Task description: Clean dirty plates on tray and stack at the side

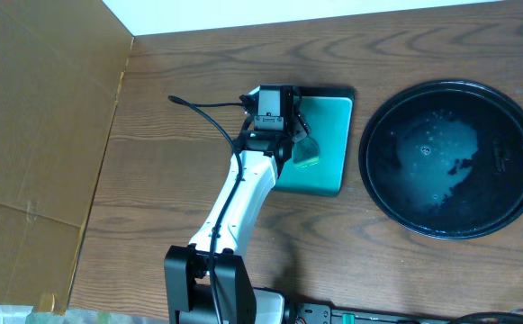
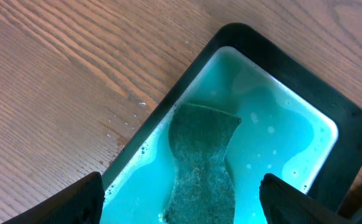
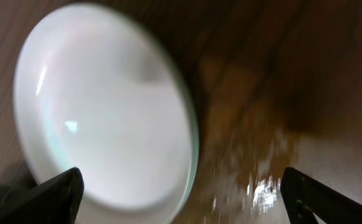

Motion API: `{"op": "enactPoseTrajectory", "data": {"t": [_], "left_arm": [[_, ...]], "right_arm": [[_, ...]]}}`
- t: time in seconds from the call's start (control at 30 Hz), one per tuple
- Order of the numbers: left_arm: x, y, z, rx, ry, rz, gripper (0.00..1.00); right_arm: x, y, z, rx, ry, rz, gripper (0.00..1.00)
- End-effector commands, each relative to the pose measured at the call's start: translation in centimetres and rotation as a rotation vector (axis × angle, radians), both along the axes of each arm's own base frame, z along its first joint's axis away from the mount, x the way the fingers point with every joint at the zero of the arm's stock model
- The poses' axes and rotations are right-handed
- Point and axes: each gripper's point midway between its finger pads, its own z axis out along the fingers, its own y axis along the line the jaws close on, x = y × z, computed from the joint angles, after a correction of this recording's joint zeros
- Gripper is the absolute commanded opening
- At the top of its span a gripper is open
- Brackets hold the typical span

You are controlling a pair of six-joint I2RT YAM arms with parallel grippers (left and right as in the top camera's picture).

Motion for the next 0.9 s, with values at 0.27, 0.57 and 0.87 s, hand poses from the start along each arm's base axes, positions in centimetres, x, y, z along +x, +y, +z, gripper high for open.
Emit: {"op": "enactPoseTrajectory", "data": {"t": [0.27,0.57,0.87], "left_arm": [[-0.1,0.3,0.0,0.012,0.005,0.003,0.80],[-0.1,0.3,0.0,0.012,0.005,0.003,0.80],[-0.1,0.3,-0.1,0.012,0.005,0.003,0.80]], "right_arm": [[-5.4,9.7,12.7,-0.186,-0.096,0.221,0.94],[-11.4,21.0,18.0,-0.327,-0.460,0.478,0.99],[-16.9,24.3,16.8,-0.293,-0.448,0.611,0.99]]}}
